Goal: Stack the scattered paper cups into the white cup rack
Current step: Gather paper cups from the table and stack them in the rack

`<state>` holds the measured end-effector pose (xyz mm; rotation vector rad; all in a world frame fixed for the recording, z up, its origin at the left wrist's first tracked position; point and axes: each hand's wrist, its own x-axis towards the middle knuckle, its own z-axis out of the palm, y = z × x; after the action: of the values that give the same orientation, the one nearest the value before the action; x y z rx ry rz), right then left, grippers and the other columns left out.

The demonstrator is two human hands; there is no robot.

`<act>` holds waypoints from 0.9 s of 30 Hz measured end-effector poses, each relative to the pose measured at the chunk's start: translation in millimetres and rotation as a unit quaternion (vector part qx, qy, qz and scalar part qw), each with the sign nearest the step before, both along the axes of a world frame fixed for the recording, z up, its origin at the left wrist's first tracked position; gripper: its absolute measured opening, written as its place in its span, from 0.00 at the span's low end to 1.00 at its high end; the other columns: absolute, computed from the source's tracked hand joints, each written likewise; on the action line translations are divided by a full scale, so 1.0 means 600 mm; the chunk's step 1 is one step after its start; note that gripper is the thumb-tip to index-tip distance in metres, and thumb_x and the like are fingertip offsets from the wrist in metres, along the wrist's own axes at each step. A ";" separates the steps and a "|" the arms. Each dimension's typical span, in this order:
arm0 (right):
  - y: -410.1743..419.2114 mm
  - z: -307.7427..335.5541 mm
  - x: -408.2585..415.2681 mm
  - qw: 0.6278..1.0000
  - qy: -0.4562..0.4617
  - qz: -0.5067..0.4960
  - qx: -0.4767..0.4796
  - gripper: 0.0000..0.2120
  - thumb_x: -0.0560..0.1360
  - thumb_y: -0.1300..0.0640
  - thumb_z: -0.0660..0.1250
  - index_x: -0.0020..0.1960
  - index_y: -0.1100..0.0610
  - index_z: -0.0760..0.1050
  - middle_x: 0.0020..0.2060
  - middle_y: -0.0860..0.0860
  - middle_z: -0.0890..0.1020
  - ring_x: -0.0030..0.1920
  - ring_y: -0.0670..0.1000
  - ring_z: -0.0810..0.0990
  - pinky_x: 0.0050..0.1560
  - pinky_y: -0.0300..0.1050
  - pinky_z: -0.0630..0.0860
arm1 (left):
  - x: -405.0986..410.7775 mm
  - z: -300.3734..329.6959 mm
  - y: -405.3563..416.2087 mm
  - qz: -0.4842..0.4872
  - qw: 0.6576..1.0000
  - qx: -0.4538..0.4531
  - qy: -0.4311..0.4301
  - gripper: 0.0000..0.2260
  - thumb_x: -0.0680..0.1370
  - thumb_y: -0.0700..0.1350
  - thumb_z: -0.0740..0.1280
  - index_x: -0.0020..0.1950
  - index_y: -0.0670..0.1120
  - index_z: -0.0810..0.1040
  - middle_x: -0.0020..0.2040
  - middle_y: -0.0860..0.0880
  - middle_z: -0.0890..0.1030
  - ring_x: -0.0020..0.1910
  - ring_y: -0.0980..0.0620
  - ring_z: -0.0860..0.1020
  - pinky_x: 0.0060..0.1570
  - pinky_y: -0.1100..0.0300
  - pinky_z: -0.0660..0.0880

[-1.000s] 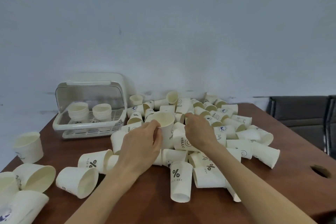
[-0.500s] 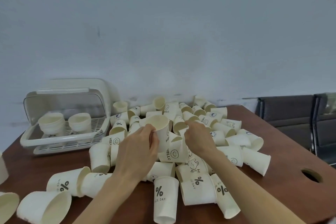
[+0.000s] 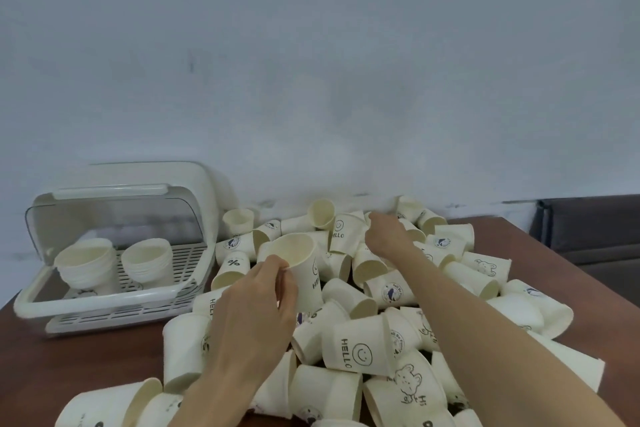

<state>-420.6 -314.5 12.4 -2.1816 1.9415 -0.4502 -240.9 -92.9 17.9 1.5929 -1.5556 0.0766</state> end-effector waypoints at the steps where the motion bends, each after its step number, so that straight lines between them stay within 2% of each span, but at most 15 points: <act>1: -0.017 -0.005 0.002 1.000 0.011 0.005 0.011 0.18 0.75 0.66 0.54 0.63 0.60 0.69 0.58 0.59 0.76 0.53 0.59 0.76 0.47 0.48 0.72 | 0.004 -0.002 -0.004 -0.001 1.000 0.001 0.002 0.03 0.78 0.47 0.62 0.44 0.52 0.73 0.32 0.56 0.74 0.29 0.53 0.71 0.31 0.53 0.71; 3: -0.043 -0.013 0.009 0.999 0.036 0.025 0.030 0.26 0.74 0.65 0.55 0.71 0.58 0.62 0.62 0.59 0.75 0.60 0.61 0.74 0.52 0.51 0.73 | 0.011 -0.005 -0.012 0.003 1.000 0.003 0.004 0.03 0.78 0.47 0.62 0.44 0.52 0.74 0.33 0.56 0.75 0.30 0.52 0.72 0.32 0.51 0.72; 5: -0.061 -0.016 0.016 0.996 0.059 0.043 0.041 0.29 0.73 0.64 0.55 0.74 0.56 0.58 0.63 0.59 0.74 0.61 0.61 0.73 0.55 0.53 0.74 | 0.018 -0.008 -0.017 0.010 1.000 0.001 -0.001 0.03 0.77 0.48 0.62 0.45 0.52 0.74 0.33 0.55 0.76 0.31 0.50 0.73 0.32 0.50 0.73; 8: -0.077 -0.023 0.022 0.995 0.070 0.047 0.044 0.28 0.73 0.63 0.54 0.73 0.55 0.62 0.66 0.58 0.73 0.65 0.60 0.71 0.61 0.57 0.73 | 0.026 -0.011 -0.019 0.014 1.000 0.001 -0.003 0.03 0.77 0.48 0.62 0.45 0.52 0.74 0.33 0.55 0.76 0.31 0.49 0.73 0.32 0.49 0.73; 11: -0.073 -0.026 0.027 0.998 0.055 0.030 0.019 0.20 0.71 0.65 0.55 0.61 0.57 0.73 0.57 0.57 0.78 0.57 0.58 0.77 0.55 0.55 0.77 | 0.028 -0.010 -0.015 0.008 1.000 0.002 -0.001 0.03 0.77 0.49 0.61 0.46 0.52 0.74 0.34 0.56 0.76 0.32 0.48 0.73 0.33 0.49 0.74; 13: -0.059 -0.022 0.030 0.999 0.040 0.019 0.002 0.15 0.71 0.67 0.56 0.53 0.58 0.75 0.50 0.57 0.80 0.50 0.58 0.78 0.50 0.53 0.79 | 0.030 -0.008 -0.011 0.005 1.000 0.002 0.000 0.06 0.77 0.51 0.58 0.46 0.52 0.74 0.34 0.56 0.76 0.33 0.48 0.75 0.34 0.49 0.74; 15: -0.045 -0.015 0.026 1.000 0.026 0.016 -0.007 0.11 0.72 0.68 0.56 0.49 0.59 0.74 0.47 0.57 0.80 0.47 0.58 0.78 0.45 0.49 0.78 | 0.033 -0.005 -0.006 0.001 1.000 0.007 0.006 0.09 0.77 0.54 0.55 0.47 0.53 0.73 0.35 0.56 0.77 0.34 0.50 0.78 0.35 0.49 0.75; 19: -0.010 0.010 0.003 0.999 0.002 0.022 -0.049 0.12 0.72 0.66 0.57 0.51 0.59 0.76 0.47 0.57 0.80 0.47 0.60 0.78 0.46 0.49 0.76 | 0.036 0.006 0.010 0.007 1.000 0.009 0.010 0.08 0.77 0.53 0.55 0.46 0.54 0.73 0.35 0.56 0.77 0.35 0.53 0.79 0.36 0.50 0.74; 27: 0.105 0.063 -0.020 0.992 -0.013 0.036 -0.124 0.11 0.80 0.60 0.56 0.54 0.57 0.77 0.46 0.56 0.81 0.48 0.59 0.79 0.45 0.49 0.75 | 0.042 0.039 0.065 0.025 1.000 0.004 0.005 0.04 0.79 0.49 0.61 0.46 0.53 0.74 0.36 0.55 0.77 0.35 0.51 0.74 0.37 0.52 0.73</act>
<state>-432.4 -251.7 50.2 -2.3712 1.8746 -0.7385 -215.8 -53.7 41.1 1.6349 -1.5106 0.0893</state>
